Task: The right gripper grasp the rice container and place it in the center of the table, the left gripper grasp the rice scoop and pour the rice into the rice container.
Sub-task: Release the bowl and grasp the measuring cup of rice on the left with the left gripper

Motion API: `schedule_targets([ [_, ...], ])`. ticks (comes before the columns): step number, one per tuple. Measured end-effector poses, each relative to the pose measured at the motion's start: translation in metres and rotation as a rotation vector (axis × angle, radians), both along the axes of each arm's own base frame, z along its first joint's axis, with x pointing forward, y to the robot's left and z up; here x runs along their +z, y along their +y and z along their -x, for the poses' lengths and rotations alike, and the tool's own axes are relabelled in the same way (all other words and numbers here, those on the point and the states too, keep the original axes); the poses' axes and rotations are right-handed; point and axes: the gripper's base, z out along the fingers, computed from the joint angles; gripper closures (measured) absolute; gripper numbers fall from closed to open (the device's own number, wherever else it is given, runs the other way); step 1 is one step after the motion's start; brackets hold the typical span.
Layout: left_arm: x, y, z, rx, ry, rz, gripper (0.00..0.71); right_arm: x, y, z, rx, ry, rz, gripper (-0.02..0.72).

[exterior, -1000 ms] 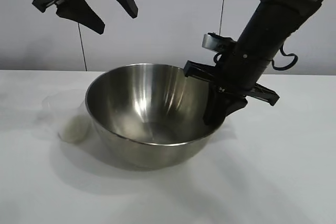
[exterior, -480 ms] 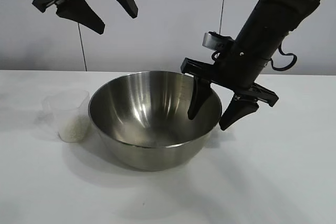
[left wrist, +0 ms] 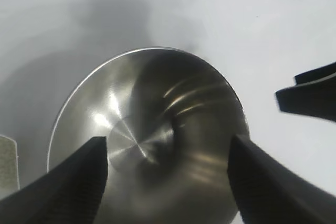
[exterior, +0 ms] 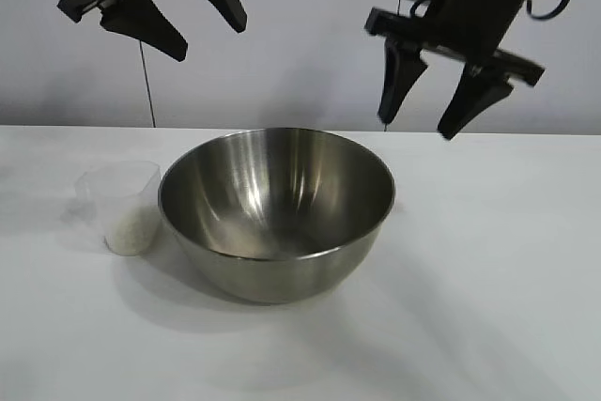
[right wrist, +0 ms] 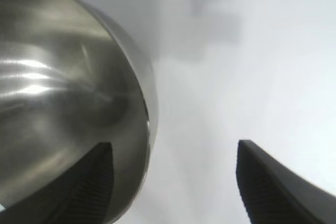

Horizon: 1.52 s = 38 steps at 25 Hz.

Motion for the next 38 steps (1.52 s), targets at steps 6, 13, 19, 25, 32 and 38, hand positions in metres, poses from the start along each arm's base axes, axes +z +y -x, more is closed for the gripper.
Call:
schedule_targets([
  [6,0.0,0.0,0.0,0.0,0.0,0.0,0.233,0.069,-0.056,0.015,-0.122,-0.172,0.023,0.24],
  [13,0.0,0.0,0.0,0.0,0.0,0.0,0.233,0.091,-0.074,0.029,-0.167,-0.22,0.023,0.24],
  [19,0.0,0.0,0.0,0.0,0.0,0.0,0.233,0.092,-0.072,0.029,-0.166,-0.217,-0.007,0.24],
  [25,0.0,0.0,0.0,0.0,-0.001,0.0,0.233,0.092,-0.072,0.029,-0.165,-0.216,-0.009,0.24],
  [32,0.0,0.0,0.0,0.0,-0.002,-0.003,0.233,0.092,-0.072,0.029,-0.165,-0.216,-0.009,0.24],
  [38,-0.002,0.002,0.0,-0.015,-0.003,-0.035,0.233,0.092,-0.072,0.029,-0.165,-0.216,-0.009,0.24],
])
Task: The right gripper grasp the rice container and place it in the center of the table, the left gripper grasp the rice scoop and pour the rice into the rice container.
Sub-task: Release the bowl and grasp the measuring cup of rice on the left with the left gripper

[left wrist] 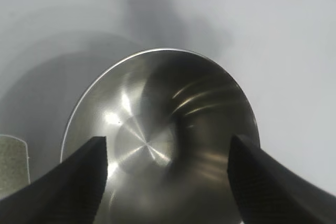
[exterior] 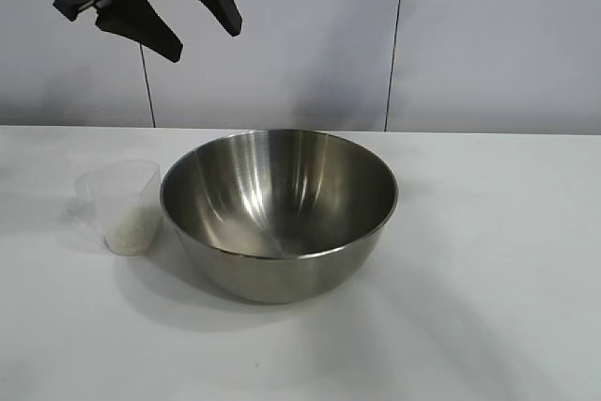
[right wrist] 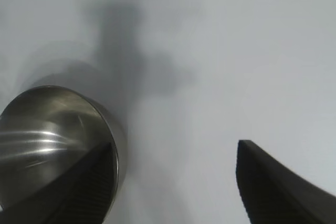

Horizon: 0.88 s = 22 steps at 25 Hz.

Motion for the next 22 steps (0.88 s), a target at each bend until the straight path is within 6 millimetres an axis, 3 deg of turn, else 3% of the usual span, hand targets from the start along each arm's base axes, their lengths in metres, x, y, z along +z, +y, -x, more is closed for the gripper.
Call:
schedule_targets([
  [6,0.003,0.005,0.001,-0.022,-0.024,-0.036,0.233,0.0,0.0,0.0,-0.001,0.0,-0.001,0.24],
  [10,0.024,0.021,0.007,-0.043,-0.132,-0.144,0.233,0.0,0.0,0.0,-0.002,0.0,-0.001,0.24],
  [16,0.061,0.045,0.051,-0.067,-0.271,-0.212,0.233,0.0,0.0,0.0,-0.002,0.0,-0.001,0.24],
  [19,0.063,0.057,0.077,-0.044,-0.394,-0.195,0.233,0.0,0.0,0.0,-0.002,0.0,-0.001,0.24],
  [22,0.052,0.073,0.107,0.022,-0.546,-0.16,0.233,0.0,0.0,0.0,-0.002,0.0,-0.001,0.24],
])
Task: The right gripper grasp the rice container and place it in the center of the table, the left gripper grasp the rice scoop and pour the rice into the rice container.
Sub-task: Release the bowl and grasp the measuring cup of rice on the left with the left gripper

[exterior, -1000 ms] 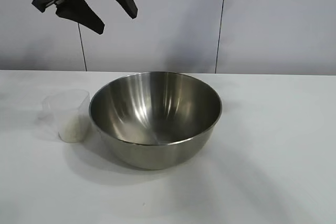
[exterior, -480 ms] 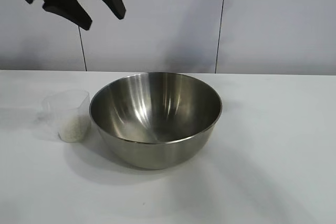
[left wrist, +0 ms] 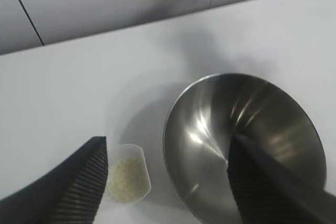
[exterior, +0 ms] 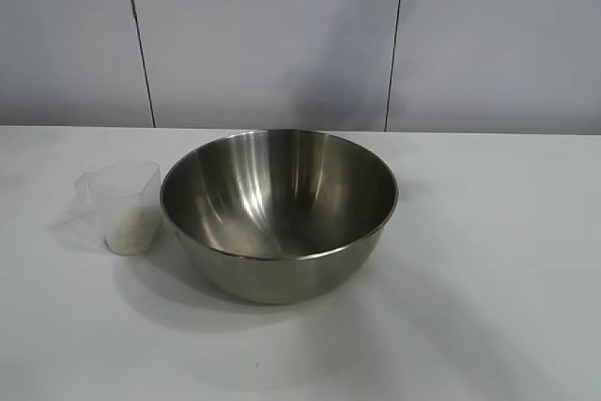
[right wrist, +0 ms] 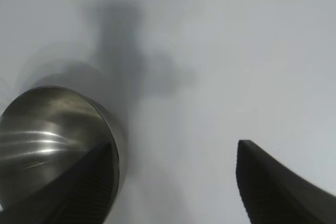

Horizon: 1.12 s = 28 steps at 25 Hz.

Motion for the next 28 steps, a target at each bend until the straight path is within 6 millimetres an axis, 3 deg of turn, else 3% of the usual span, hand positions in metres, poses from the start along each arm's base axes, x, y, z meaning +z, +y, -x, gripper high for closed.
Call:
schedule_targets([
  [5,-0.054,0.025,0.043,0.086,-0.215,0.054,0.233,0.0,0.0,0.0,-0.001,0.0,0.0,0.24],
  [10,-0.102,0.038,0.057,0.147,-0.337,0.054,0.233,0.0,0.0,0.0,-0.001,0.0,0.0,0.24],
  [19,-0.172,0.043,0.048,0.248,-0.4,0.092,0.233,0.0,0.0,0.0,0.0,0.0,-0.004,0.24],
  [25,-0.235,0.042,0.047,0.267,-0.18,0.035,0.233,0.0,0.0,0.0,0.0,0.0,-0.005,0.24],
  [28,-0.254,0.04,0.043,0.261,-0.117,0.0,0.233,0.0,0.0,0.0,0.0,0.0,-0.005,0.24],
])
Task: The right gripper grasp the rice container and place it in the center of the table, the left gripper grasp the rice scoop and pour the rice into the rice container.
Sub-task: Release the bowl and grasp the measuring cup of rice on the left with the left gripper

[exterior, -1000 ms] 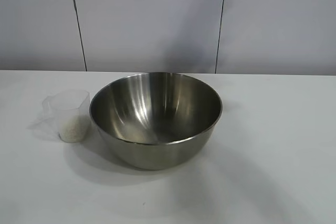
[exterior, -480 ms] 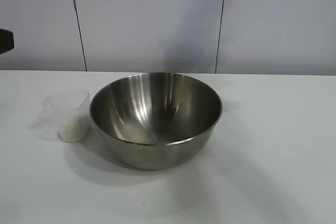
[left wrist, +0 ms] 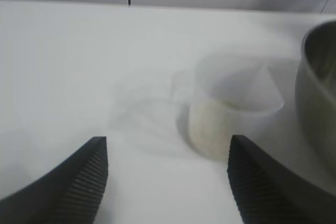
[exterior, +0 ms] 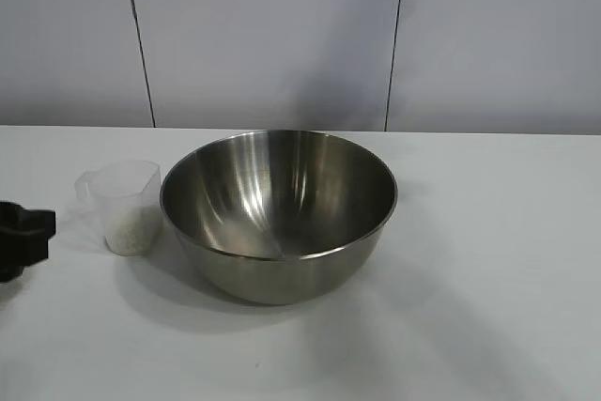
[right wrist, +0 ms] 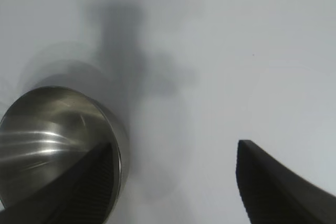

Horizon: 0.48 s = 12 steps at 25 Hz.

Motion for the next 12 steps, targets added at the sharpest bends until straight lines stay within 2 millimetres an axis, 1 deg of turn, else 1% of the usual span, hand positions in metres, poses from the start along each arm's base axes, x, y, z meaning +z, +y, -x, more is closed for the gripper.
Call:
schedule_targets([
  [5,-0.017,-0.006,-0.016,-0.003,0.023,-0.013,0.233,0.0,0.0,0.0,0.0,0.0,-0.002,0.24],
  [8,-0.021,-0.008,-0.028,0.007,0.01,-0.011,0.233,0.0,0.0,0.0,0.0,0.0,-0.002,0.24],
  [10,-0.023,-0.003,-0.035,0.032,-0.001,-0.009,0.233,0.0,0.0,0.0,0.001,0.001,-0.002,0.24],
  [12,-0.026,0.003,-0.037,0.049,0.006,-0.011,0.233,0.0,0.0,0.0,0.001,0.001,-0.002,0.24],
])
